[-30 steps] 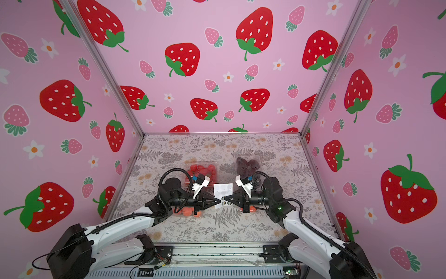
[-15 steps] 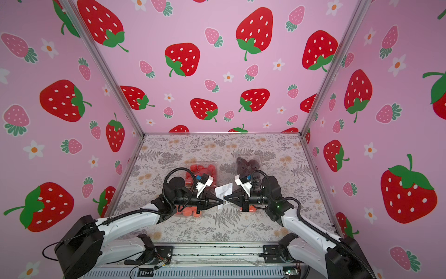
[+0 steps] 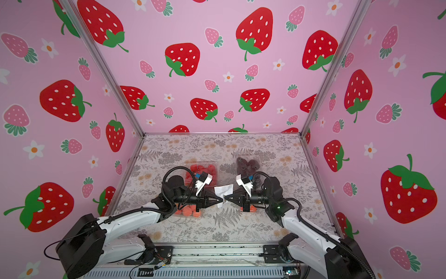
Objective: Label fruit boxes
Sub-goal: Adjust the label sticker.
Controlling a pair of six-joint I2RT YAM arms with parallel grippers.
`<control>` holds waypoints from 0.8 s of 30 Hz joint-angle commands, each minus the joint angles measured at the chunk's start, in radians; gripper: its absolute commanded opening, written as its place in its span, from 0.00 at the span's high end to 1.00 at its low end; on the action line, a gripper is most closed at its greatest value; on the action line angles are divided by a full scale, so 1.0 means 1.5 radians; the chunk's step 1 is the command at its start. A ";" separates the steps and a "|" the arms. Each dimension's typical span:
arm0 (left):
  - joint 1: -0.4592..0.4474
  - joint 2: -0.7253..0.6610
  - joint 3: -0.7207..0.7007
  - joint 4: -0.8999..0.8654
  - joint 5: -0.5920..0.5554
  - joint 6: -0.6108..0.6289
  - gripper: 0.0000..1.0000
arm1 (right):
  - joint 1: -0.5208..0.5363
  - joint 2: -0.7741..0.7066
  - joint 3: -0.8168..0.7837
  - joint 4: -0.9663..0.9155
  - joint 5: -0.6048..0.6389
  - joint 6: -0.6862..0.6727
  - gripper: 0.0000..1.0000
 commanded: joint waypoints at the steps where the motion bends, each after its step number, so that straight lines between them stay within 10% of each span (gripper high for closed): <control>1: 0.008 -0.013 -0.003 0.046 -0.004 0.001 1.00 | -0.003 -0.017 -0.013 -0.014 0.001 -0.014 0.93; 10: 0.007 0.000 0.006 0.054 0.021 -0.005 1.00 | -0.027 -0.036 -0.019 -0.012 0.027 -0.005 0.75; 24: -0.003 0.022 0.032 0.025 0.038 0.013 1.00 | -0.031 0.010 -0.008 0.046 -0.007 0.024 0.92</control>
